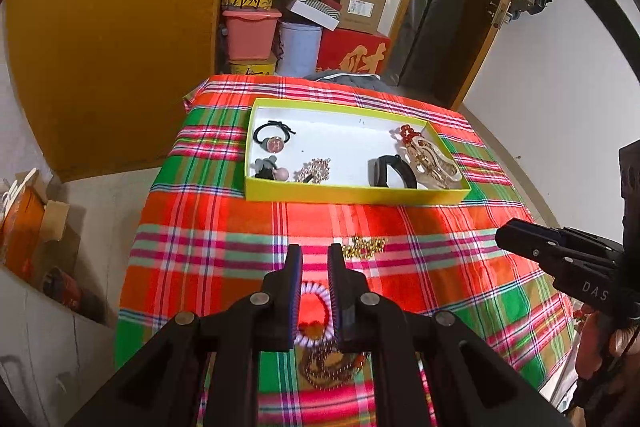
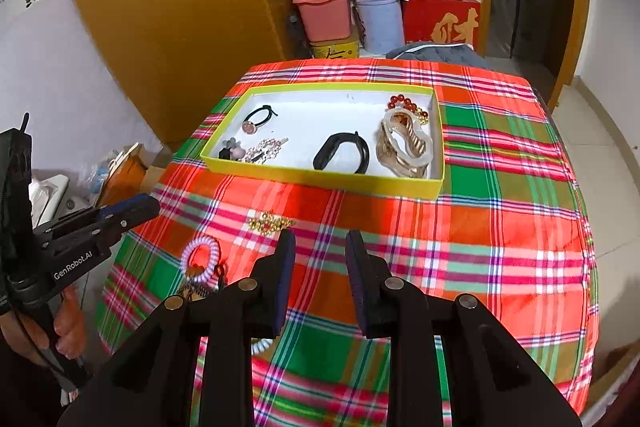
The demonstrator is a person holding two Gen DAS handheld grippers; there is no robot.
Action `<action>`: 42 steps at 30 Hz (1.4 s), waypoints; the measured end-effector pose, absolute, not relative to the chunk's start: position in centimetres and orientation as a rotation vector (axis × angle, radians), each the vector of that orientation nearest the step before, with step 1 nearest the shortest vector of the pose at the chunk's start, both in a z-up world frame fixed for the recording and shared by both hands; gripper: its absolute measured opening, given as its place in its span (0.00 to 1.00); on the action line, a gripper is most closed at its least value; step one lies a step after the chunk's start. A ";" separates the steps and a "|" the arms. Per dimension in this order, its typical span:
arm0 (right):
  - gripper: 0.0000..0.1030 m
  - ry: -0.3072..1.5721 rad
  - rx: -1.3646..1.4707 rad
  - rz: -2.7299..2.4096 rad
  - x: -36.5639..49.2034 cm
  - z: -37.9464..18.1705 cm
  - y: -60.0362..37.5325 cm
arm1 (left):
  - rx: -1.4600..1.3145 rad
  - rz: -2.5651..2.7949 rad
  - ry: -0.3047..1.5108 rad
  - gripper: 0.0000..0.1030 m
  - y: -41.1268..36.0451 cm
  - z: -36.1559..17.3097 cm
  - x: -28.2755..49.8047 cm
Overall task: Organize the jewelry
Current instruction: 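Move both tools back over the coil hair ties on the cloth, then grasp the lavender coil tie with the left tool while the right tool grasps the white coil tie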
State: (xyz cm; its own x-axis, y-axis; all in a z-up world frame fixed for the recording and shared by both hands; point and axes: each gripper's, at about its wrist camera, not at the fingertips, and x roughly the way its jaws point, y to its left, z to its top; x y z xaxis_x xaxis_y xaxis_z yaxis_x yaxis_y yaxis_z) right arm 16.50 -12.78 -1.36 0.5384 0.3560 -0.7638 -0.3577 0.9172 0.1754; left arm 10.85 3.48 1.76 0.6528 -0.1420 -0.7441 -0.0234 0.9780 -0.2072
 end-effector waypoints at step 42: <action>0.26 1.122 -0.109 0.534 13.8 -9.0 -8.0 | -0.294 -0.036 0.919 0.31 7.2 -1.7 7.1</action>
